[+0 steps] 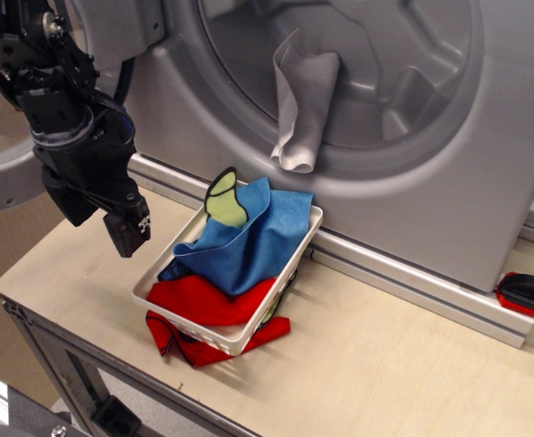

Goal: Take clothes out of laundry machine

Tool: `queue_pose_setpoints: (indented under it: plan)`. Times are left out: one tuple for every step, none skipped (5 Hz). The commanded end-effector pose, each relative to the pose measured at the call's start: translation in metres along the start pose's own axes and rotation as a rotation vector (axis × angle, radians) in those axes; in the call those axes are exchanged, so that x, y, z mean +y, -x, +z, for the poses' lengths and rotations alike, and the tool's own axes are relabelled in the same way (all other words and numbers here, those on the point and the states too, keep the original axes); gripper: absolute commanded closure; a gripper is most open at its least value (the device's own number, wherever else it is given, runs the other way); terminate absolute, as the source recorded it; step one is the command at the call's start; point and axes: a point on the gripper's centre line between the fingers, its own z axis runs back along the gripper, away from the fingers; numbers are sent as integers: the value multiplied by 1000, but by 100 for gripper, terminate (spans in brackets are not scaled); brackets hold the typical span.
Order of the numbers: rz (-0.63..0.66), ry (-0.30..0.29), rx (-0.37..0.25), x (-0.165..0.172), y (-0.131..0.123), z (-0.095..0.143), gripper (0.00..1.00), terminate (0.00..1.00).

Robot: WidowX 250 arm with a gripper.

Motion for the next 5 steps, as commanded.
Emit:
queue_pose_setpoints:
  plan:
    - [0, 0, 0, 0, 0, 0, 0, 0]
    - [66, -64, -75, -9, -31, 5, 0, 0]
    - [171, -92, -106, -20, -52, 18, 0, 0]
    - [250, -138, -148, -37, -70, 31, 0, 0]
    - [331, -168, -215, -49, -86, 42, 0, 0]
